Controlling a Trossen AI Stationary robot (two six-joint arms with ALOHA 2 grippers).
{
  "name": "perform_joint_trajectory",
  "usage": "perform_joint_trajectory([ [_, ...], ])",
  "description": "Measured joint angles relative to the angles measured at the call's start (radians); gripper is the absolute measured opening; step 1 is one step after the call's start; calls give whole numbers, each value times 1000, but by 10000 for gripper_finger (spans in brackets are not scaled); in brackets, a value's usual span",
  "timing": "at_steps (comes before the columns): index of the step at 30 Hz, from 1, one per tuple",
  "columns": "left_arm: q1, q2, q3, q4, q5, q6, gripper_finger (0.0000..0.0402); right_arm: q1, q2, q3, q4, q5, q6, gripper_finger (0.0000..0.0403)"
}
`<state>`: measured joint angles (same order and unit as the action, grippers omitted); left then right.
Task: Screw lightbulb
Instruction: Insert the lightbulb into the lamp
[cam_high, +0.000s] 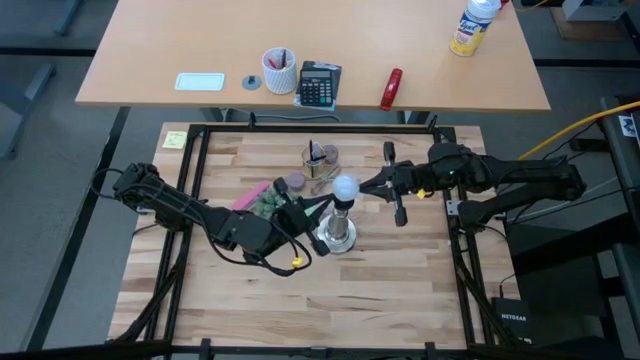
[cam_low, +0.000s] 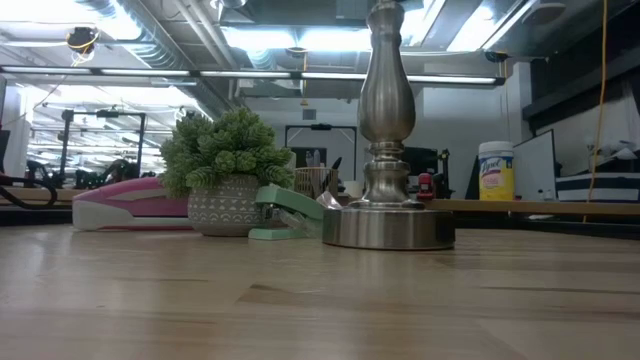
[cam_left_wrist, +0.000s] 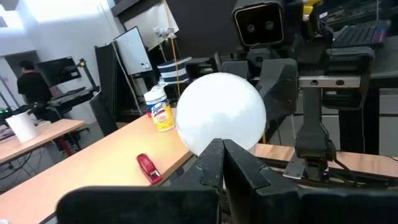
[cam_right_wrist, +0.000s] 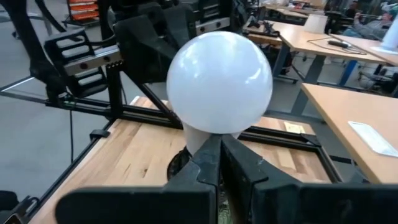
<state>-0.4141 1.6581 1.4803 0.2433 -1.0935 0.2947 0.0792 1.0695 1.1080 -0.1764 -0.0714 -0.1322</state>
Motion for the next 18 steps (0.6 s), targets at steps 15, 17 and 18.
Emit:
perform_joint_trajectory([
  [15,1,0,0,-2,-65,0,1,1,0,0,-12,-110,31,17],
  [17,-4,0,0,-1,-70,7,1,1,-10,-1,-23,-110,31,17],
  [18,-6,0,0,-1,-75,18,1,1,-16,0,-23,-109,31,17],
])
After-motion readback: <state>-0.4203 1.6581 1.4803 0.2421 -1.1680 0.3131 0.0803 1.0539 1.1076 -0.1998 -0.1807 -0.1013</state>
